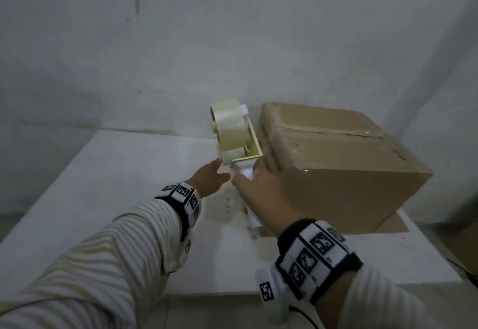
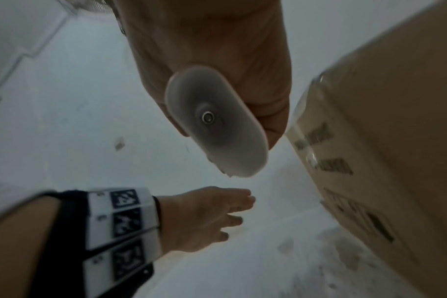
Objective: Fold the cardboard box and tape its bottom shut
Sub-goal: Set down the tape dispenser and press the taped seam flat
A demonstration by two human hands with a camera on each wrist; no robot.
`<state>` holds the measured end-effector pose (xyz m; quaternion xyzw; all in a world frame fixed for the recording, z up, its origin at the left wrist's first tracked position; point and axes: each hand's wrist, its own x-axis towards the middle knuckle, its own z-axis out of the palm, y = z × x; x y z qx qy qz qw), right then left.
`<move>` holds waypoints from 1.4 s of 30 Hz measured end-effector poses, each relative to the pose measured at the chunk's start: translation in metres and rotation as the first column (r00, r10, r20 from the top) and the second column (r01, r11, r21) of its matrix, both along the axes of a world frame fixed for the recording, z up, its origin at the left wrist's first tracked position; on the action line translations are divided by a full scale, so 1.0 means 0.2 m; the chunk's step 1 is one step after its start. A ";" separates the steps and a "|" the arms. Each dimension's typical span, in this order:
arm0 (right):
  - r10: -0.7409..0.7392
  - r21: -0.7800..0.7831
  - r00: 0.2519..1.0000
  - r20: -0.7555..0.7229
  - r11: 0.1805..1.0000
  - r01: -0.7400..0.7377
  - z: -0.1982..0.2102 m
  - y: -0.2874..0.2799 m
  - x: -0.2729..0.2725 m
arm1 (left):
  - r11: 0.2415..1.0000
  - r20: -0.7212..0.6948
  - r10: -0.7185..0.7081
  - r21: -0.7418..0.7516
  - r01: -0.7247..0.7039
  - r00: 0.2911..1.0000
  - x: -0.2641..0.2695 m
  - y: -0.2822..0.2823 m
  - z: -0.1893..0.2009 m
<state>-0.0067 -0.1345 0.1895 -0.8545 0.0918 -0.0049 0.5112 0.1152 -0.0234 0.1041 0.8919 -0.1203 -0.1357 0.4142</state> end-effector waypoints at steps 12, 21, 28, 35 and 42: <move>0.116 -0.306 0.934 -0.339 0.925 -0.226 -0.64 0.44 0.86 | 0.938 -0.246 0.264 0.290 -0.189 0.933 0.44 0.74 -0.43; 0.019 -0.403 0.968 -0.251 0.907 -0.122 -0.92 0.59 1.22 | 0.840 -0.137 0.306 0.505 -0.200 0.942 0.68 0.84 -0.64; 0.087 -0.455 0.944 -0.319 0.859 -0.233 -0.95 0.55 1.24 | 0.791 -0.071 0.338 0.561 -0.243 0.938 0.69 0.79 -0.67; 0.130 -0.435 0.958 -0.256 0.870 -0.234 -0.71 0.45 1.10 | 0.816 -0.034 0.484 0.380 -0.436 0.875 0.63 0.60 -0.50; 0.186 -0.340 0.983 -0.011 0.924 -0.178 -0.20 0.19 0.75 | 0.888 -0.026 0.429 -0.169 -0.427 0.903 0.42 0.11 -0.11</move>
